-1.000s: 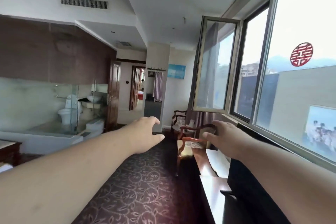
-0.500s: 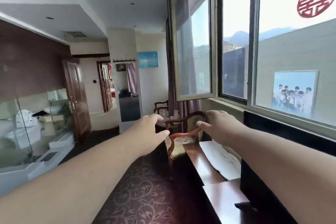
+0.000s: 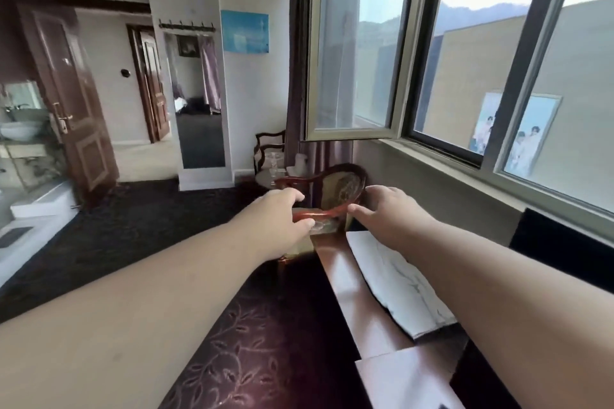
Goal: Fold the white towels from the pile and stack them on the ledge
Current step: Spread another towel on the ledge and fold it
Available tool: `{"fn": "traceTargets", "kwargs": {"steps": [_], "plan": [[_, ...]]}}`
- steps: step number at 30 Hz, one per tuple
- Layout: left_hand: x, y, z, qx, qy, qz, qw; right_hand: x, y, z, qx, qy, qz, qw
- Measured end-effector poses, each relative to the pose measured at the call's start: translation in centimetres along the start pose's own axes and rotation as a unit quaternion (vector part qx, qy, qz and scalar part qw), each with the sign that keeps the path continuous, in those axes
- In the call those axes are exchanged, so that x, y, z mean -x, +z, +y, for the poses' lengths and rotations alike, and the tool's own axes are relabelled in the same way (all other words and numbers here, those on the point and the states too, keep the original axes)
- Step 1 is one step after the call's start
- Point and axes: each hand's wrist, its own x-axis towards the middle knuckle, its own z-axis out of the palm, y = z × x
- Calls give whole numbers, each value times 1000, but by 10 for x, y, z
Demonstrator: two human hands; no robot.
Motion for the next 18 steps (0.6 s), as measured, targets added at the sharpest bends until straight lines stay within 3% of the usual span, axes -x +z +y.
{"fn": "traceTargets", "kwargs": {"steps": [4, 7, 13, 18], "plan": [[-106, 46, -30, 9, 34, -38, 999, -72, 37, 46, 3, 76, 16, 997], [-183, 86, -42, 21, 71, -68, 995, -106, 72, 91, -17, 184, 51, 982], [-288, 203, -37, 25, 160, -184, 969, -109, 177, 184, -40, 408, 4, 912], [-364, 304, -18, 14, 204, -260, 944, -135, 231, 262, -52, 512, -21, 857]]}}
